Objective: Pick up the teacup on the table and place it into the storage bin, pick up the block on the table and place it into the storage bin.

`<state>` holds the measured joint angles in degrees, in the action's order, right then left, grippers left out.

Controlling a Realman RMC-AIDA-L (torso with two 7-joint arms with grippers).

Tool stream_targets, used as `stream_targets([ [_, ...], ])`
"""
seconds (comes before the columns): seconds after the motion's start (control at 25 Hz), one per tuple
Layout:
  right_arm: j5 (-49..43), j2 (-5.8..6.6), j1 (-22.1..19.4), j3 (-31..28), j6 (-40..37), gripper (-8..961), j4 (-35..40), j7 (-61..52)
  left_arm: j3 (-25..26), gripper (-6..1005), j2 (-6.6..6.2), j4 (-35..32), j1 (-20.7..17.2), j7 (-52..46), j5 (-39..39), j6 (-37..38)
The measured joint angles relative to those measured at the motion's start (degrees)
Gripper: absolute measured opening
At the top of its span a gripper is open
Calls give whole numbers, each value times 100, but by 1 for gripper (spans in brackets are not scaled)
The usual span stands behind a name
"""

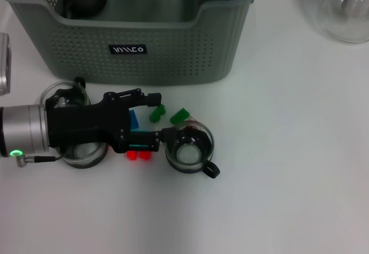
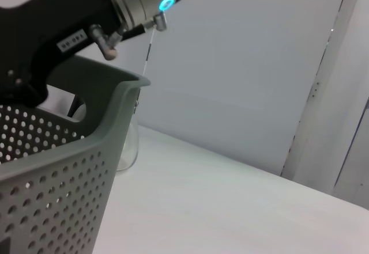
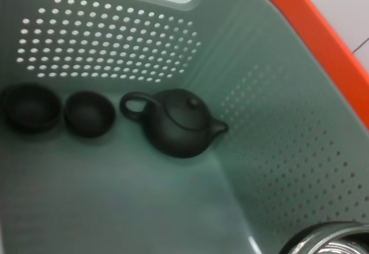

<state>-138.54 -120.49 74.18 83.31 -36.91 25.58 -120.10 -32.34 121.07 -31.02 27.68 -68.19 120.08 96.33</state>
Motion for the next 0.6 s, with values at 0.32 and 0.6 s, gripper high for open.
stream_targets([
  [0.32, -30, 8, -1, -8, -247, 102, 14, -369, -2, 884, 8, 7, 0, 80, -29, 18],
  [0.6, -45, 26, -2, -8, -334, 106, 17, -549, 0, 884, 19, 8, -2, 87, -29, 39],
])
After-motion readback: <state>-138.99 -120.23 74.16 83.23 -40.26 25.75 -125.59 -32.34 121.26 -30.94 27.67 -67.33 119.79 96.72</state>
